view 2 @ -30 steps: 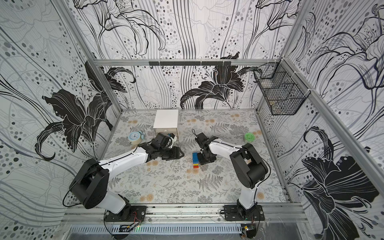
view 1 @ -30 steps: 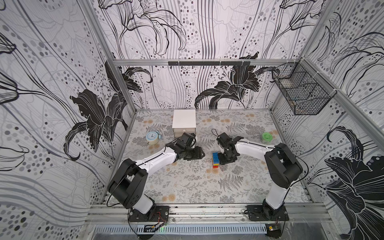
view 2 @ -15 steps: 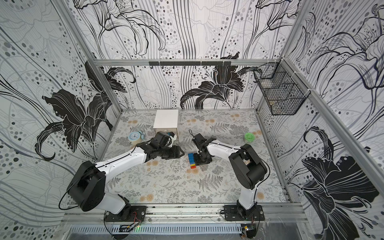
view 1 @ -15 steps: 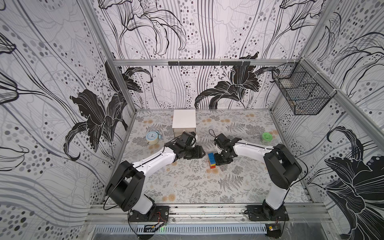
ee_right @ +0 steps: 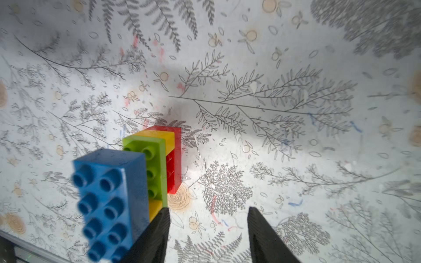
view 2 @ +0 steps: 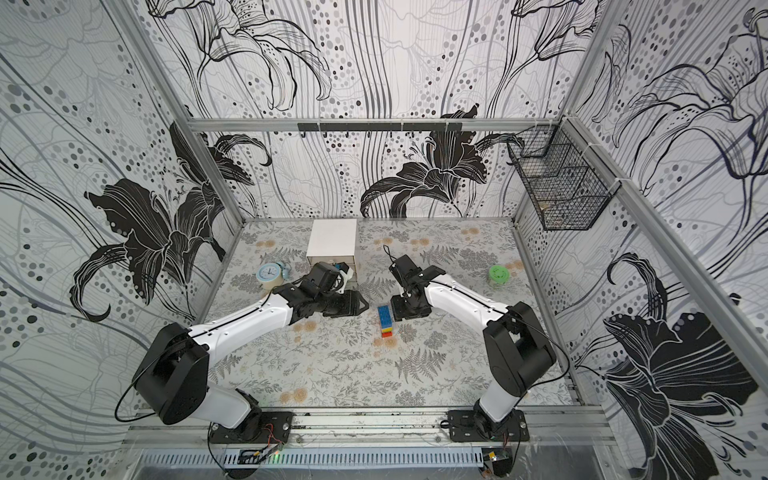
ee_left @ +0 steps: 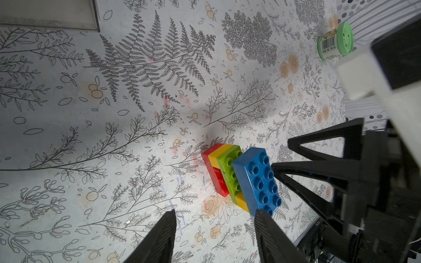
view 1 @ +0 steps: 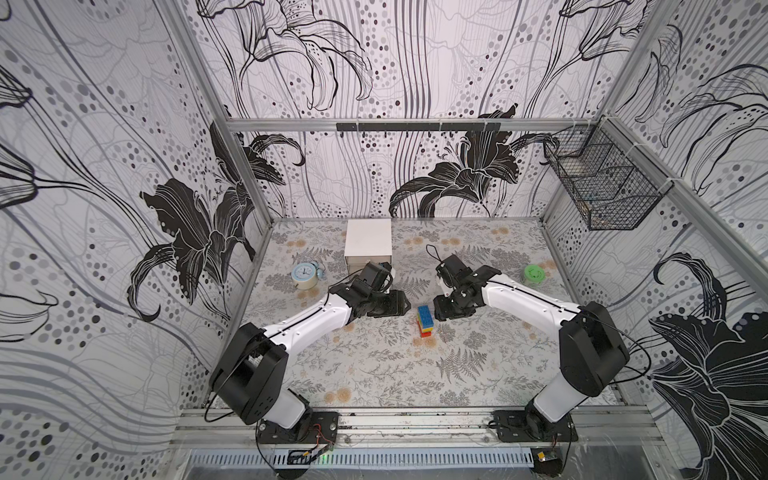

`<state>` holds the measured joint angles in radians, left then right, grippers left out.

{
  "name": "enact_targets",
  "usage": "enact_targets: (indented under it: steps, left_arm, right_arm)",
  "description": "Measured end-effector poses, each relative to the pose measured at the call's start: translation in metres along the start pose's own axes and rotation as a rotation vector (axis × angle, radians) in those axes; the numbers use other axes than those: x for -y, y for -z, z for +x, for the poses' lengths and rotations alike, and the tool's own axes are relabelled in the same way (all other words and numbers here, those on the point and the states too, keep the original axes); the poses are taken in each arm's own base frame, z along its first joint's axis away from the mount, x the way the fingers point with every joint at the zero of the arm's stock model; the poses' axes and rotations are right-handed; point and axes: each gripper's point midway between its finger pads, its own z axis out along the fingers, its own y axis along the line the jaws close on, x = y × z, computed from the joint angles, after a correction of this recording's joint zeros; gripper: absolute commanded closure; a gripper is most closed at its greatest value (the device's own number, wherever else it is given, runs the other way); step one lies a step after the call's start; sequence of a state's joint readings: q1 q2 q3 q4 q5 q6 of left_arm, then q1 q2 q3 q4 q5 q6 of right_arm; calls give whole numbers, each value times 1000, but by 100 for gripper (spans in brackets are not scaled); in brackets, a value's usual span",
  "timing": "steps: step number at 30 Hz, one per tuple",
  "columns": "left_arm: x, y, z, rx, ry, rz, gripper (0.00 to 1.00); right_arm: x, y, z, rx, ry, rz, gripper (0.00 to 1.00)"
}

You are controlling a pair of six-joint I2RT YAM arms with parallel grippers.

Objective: Assemble the number 5 with lego
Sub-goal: Adjust the lego brick at the center of the board.

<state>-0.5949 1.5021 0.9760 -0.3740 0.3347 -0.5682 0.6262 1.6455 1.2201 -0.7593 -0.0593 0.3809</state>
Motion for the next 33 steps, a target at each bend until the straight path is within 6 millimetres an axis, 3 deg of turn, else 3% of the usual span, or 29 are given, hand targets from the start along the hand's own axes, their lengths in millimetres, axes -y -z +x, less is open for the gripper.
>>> enact_targets:
  steps: [4,9,15,25,33]
  left_arm:
    - [-7,1,5,-1,9,-13,41]
    - [-17,2,10,5,31,-35,42]
    - [-24,4,12,12,45,-48,42]
    - [-28,4,12,17,51,-56,43]
    - [-32,2,15,12,55,-61,44]
  right_arm:
    - [-8,20,-13,22,6,-6,38]
    - [-34,36,-25,30,52,-26,36]
    - [-53,15,-23,-46,93,-13,36]
    - [-60,-14,-17,-143,83,29,38]
    - [-64,-31,-23,-173,54,51,47]
